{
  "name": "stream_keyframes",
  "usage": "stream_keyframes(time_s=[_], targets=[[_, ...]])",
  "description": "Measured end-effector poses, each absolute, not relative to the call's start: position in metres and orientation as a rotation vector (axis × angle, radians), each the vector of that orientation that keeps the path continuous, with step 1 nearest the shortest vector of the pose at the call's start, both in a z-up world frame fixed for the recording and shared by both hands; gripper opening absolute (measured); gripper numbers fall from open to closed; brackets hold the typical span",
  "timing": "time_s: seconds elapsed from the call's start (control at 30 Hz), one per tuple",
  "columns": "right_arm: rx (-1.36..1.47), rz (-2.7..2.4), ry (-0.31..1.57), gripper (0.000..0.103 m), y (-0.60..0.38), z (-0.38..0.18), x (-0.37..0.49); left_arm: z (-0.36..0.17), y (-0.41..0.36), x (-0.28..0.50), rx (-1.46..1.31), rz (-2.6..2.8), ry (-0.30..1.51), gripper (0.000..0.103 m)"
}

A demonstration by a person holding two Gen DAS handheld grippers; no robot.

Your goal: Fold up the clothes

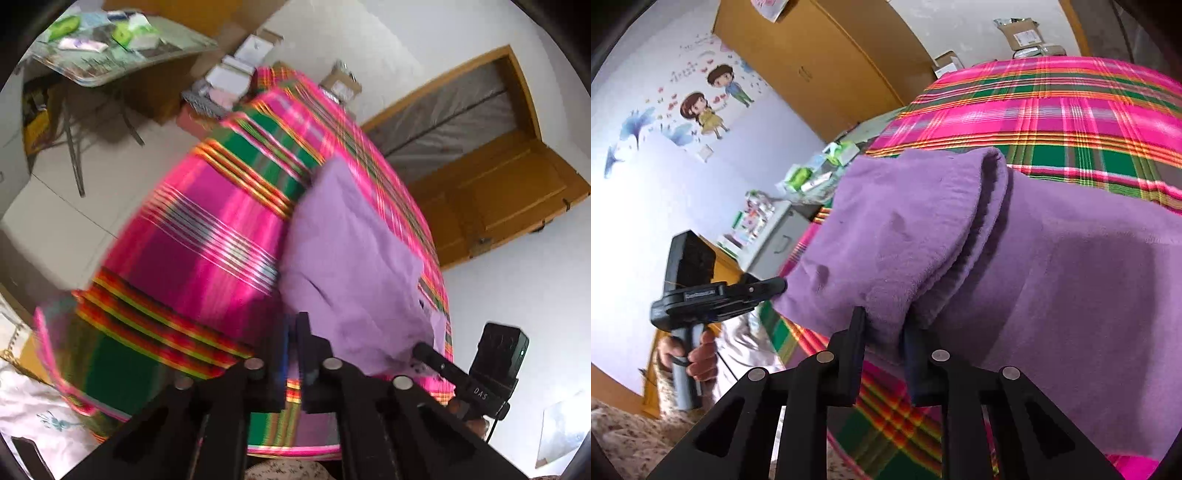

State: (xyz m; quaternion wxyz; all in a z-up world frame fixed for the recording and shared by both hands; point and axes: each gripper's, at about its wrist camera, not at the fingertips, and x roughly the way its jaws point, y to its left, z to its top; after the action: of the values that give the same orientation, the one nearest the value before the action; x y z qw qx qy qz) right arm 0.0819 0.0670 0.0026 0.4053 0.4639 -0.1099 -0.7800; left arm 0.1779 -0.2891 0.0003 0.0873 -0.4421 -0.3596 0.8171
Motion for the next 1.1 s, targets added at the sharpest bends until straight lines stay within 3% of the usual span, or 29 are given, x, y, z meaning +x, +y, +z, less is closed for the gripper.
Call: stream_keyframes(time_s=[0.3, 0.43, 0.63, 1.1], targets=[[1.262, -2.016, -0.196, 0.023, 0.067, -0.013, 0.081, -0.004, -0.286, 0.171, -1.344, 2.407, -1.069, 0.004], [1.209, -2.091, -0.04, 0.026, 0.058, 0.001, 0.097, -0.005, -0.283, 0.163, -1.371, 2.4, -1.048, 0.018], [1.001, -2.228, 0.192, 0.031, 0.043, 0.029, 0.115, -0.009, -0.283, 0.149, -1.405, 2.38, -1.067, 0.024], [0.895, -2.233, 0.321, 0.033, -0.007, 0.036, 0.124, -0.013, -0.272, 0.136, -1.471, 2.333, -0.953, 0.027]])
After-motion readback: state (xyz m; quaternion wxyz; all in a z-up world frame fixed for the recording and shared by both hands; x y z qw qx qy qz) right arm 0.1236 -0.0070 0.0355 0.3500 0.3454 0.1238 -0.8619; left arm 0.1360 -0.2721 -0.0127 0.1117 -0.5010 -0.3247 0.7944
